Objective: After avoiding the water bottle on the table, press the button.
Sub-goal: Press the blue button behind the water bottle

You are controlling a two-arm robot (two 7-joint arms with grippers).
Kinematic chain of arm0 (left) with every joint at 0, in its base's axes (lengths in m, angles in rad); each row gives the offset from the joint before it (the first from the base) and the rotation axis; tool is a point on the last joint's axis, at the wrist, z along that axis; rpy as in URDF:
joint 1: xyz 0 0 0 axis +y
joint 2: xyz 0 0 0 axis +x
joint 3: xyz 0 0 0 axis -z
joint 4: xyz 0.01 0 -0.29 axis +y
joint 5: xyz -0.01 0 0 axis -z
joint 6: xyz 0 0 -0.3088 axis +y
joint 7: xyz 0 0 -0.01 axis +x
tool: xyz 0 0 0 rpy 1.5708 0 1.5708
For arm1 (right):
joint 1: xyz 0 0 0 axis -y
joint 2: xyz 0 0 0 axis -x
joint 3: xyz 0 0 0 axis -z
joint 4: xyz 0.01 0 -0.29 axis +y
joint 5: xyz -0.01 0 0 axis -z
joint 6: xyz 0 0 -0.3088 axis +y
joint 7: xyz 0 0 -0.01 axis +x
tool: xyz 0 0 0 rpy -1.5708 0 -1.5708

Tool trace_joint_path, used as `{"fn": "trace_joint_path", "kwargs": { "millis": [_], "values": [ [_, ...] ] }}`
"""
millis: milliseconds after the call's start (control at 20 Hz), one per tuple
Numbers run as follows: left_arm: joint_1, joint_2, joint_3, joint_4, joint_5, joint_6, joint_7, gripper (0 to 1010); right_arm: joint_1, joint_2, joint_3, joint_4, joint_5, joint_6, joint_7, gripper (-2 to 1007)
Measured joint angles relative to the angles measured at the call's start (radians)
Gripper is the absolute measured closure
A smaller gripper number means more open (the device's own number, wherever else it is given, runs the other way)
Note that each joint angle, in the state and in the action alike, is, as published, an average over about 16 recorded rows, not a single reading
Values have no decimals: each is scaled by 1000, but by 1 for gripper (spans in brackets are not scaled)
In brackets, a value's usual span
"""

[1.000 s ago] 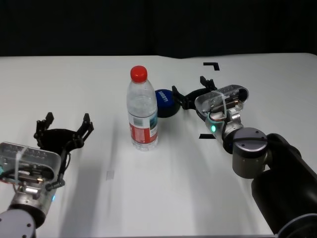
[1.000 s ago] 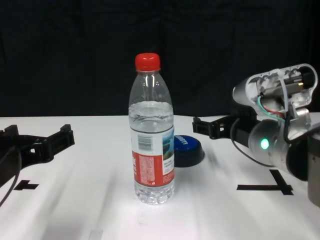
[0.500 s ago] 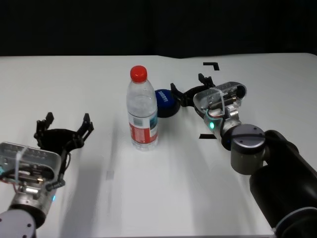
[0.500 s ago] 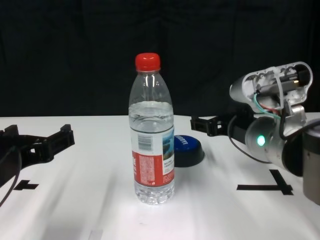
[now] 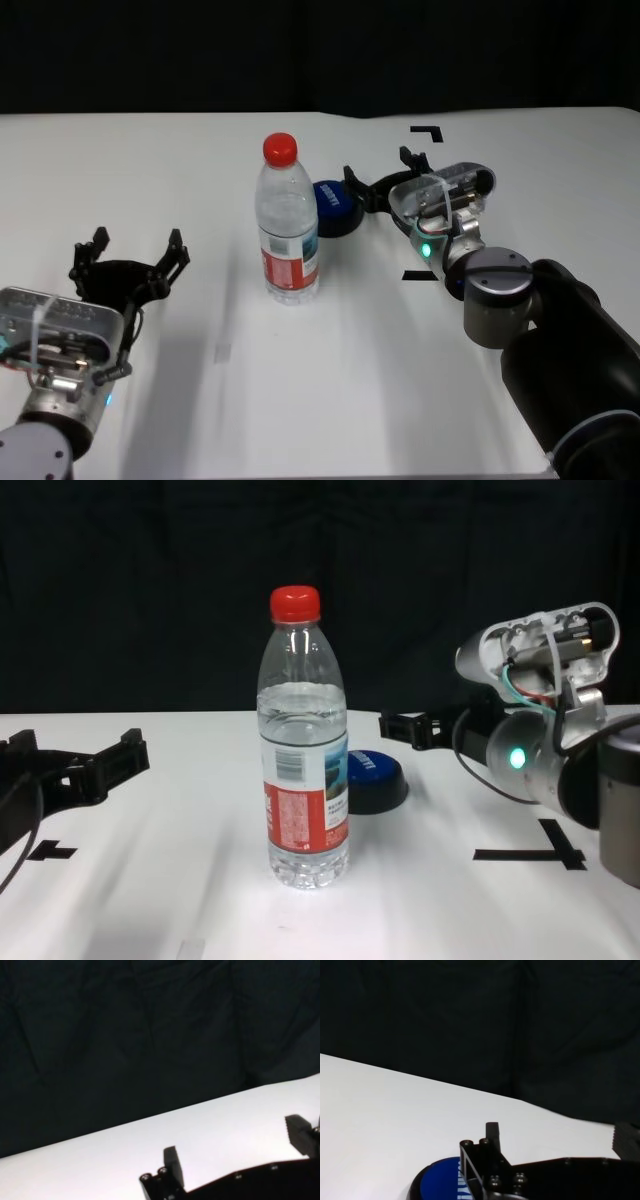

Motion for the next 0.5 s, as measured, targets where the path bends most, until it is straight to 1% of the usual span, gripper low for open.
{"fn": "trace_joint_path", "kwargs": {
  "millis": [500],
  "values": [
    [0, 0, 0, 0, 0, 0, 0, 7, 18, -9, -3, 33, -4, -6, -5, 3]
  ]
}}
